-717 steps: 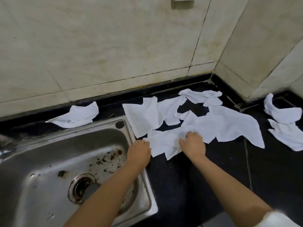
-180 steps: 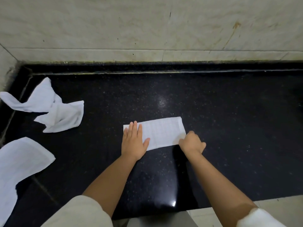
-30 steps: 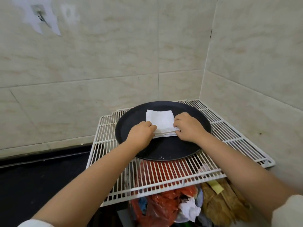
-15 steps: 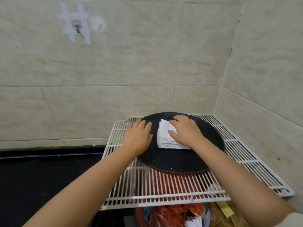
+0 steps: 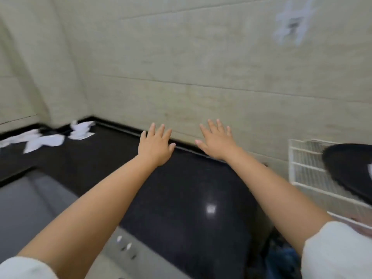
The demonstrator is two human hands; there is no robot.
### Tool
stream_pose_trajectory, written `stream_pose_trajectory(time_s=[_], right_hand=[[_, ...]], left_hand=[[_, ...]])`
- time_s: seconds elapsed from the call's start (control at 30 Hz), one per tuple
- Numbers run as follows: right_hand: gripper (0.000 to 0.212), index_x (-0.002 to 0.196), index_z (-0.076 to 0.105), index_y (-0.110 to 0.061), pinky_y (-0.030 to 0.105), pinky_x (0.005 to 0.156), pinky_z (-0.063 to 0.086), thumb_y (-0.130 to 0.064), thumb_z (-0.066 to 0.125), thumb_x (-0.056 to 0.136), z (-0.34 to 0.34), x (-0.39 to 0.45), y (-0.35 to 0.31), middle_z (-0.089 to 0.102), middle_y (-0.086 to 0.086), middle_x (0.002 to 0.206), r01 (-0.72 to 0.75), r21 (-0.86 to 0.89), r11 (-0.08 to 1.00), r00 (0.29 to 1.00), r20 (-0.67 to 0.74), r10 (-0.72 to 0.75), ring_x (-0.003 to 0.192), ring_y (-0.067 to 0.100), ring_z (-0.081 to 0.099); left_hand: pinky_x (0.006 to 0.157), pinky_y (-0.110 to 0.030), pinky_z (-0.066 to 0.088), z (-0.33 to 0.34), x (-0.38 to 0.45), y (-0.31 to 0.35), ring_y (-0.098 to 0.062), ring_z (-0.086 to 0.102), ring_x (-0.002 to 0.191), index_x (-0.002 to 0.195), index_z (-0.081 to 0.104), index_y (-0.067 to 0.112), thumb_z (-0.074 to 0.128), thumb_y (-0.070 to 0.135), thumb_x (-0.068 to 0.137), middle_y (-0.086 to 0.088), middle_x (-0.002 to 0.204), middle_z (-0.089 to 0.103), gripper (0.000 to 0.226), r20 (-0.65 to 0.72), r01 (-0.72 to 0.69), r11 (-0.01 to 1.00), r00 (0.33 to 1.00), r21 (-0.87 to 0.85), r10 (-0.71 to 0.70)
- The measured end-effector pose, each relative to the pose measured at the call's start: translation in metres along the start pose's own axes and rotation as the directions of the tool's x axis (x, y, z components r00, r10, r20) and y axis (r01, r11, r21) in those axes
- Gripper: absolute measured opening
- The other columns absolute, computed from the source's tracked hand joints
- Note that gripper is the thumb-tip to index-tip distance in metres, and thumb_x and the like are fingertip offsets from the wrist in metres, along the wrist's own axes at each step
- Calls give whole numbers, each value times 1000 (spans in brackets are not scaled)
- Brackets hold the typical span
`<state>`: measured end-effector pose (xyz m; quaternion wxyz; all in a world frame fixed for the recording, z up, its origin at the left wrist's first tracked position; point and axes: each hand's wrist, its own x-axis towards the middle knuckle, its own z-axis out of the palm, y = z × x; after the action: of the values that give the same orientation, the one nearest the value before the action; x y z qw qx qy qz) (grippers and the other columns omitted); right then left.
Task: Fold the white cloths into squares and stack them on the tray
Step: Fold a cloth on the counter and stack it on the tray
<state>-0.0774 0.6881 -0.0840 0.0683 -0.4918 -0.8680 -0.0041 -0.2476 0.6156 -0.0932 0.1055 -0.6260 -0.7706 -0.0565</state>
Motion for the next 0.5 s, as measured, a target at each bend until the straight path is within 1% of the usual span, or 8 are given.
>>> stream_pose_trajectory(time_s=[0.13,0.23,0.37,0.5], right_hand=[[63,149,9,-23,54,115,3,-53,26,96,26,37,-145,-3,7,158,155,16,988,987,42,-156,145,30,-8],[63,149,8,-22,52,116,3,-52,25,96,42,54,-246,-5,7,158,285,25,958,954,93,-286,145,30,-10],[62,149,8,-22,51,116,2,-50,24,97,59,74,-351,-5,7,158,424,58,904,896,121,-428,145,29,-11],[61,149,9,-22,51,116,2,-50,25,97,79,104,-437,-6,8,158,516,76,853,842,139,-521,145,29,-13]], left_hand=[[117,-45,11,4,-48,-144,-27,1,146,148,16,21,28,39,99,0,158,11,53,8,171,985,985,36,-172],[117,-45,11,7,-82,-237,-26,2,146,148,16,21,27,39,100,0,158,11,52,31,307,950,950,63,-310],[117,-45,10,16,-123,-333,-26,0,146,148,14,22,25,38,100,0,158,8,52,68,460,885,883,75,-465],[117,-43,9,32,-149,-408,-25,-1,146,148,13,23,24,37,101,2,158,8,51,108,561,824,817,79,-567]])
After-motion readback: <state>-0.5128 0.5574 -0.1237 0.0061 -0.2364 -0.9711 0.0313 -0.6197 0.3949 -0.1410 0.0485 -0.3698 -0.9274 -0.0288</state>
